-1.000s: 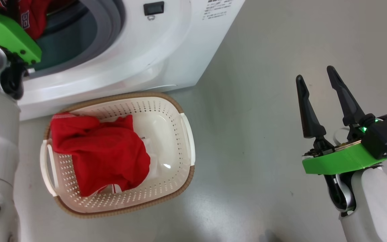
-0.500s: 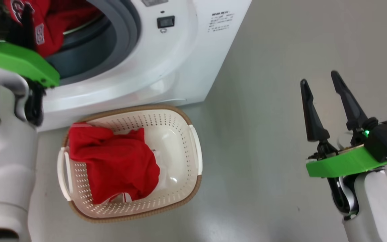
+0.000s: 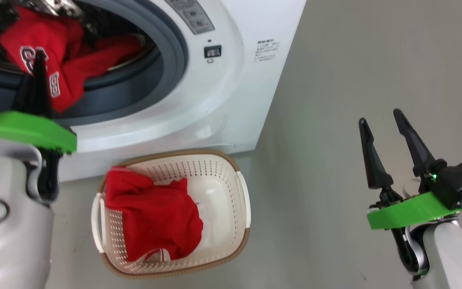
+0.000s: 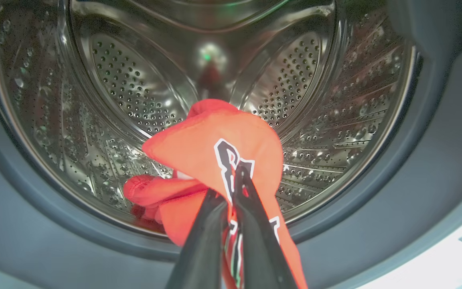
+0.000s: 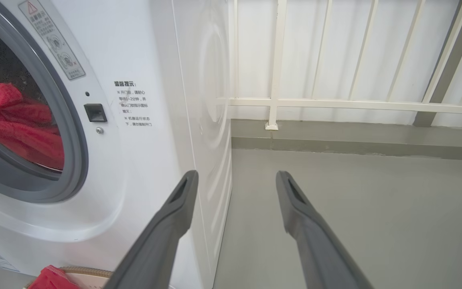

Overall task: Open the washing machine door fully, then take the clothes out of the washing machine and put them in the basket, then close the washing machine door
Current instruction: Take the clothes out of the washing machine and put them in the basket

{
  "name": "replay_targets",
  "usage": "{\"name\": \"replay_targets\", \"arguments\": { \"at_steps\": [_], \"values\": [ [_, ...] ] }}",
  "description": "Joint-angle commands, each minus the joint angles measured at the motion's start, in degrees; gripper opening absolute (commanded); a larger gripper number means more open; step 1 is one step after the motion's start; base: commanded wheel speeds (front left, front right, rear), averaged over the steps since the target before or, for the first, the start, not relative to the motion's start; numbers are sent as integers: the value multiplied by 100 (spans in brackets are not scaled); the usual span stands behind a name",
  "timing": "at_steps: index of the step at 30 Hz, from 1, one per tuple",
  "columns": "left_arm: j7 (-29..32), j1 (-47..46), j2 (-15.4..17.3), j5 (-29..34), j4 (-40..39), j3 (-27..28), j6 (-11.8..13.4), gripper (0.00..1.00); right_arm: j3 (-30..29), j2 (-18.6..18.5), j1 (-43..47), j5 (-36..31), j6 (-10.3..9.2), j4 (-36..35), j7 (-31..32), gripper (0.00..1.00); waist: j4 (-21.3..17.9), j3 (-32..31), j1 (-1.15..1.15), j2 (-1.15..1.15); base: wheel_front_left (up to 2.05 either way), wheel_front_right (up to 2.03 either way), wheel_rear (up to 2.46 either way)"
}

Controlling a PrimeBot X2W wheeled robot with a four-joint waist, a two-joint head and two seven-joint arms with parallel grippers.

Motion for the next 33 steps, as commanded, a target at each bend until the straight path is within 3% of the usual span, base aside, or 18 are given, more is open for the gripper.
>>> {"name": "replay_targets", "arguments": {
  "at_steps": [1,16,22,28,33],
  "values": [
    [-68,173,214,82,-292,187,52,0,91,-51,92,5,37,-120,-37,100,70,-213,0,0,0,0,0],
    [-63,2264,-96,289,-2322,382,340,0,7,-62,684,38,37,-28,-37,100,104,-1327,0,0,0,0,0],
    [132,3144,-261,290,-3393,317,592,0,-19,-77,920,88,37,13,-37,100,152,-1651,0,0,0,0,0],
    [458,3925,-419,198,-4333,231,789,0,-62,-97,1042,96,37,-39,-37,100,230,-1669,0,0,0,0,0],
    [630,4219,-536,107,-4461,87,865,0,-66,-116,937,81,37,-108,-37,100,283,-1402,0,0,0,0,0]
  ]
}}
